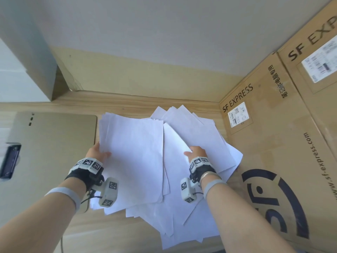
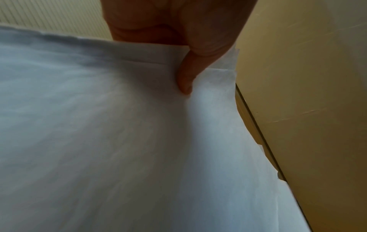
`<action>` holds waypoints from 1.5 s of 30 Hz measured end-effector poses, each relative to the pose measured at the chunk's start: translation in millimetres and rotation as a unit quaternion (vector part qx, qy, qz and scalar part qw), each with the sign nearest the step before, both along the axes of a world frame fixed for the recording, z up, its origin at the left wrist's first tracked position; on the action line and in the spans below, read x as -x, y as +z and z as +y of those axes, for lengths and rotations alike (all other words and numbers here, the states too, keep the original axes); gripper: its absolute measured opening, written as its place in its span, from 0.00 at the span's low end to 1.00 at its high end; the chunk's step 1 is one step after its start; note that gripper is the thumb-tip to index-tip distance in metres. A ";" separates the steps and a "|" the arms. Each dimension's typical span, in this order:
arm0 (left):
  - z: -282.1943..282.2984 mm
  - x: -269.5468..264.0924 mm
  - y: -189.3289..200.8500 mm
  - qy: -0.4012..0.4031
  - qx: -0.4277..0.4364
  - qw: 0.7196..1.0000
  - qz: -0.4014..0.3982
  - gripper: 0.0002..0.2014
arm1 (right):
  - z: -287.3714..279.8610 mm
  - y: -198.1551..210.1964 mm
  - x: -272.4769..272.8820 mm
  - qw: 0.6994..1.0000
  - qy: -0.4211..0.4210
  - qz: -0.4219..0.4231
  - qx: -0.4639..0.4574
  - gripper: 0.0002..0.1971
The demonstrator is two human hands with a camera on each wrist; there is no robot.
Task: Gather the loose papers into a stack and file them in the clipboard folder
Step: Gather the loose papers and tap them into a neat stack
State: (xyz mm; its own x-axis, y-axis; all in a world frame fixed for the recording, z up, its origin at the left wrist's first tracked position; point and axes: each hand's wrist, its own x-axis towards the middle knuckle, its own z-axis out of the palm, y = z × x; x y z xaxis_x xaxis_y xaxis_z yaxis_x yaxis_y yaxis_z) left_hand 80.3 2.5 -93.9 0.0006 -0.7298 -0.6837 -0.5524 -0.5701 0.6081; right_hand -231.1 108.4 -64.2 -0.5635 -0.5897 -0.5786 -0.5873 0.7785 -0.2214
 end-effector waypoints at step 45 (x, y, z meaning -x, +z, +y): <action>2.7 -5.2 -7.5 0.081 -0.002 0.996 0.041 0.21 | -76.4 -3.1 43.5 0.927 0.332 0.120 -0.126 0.29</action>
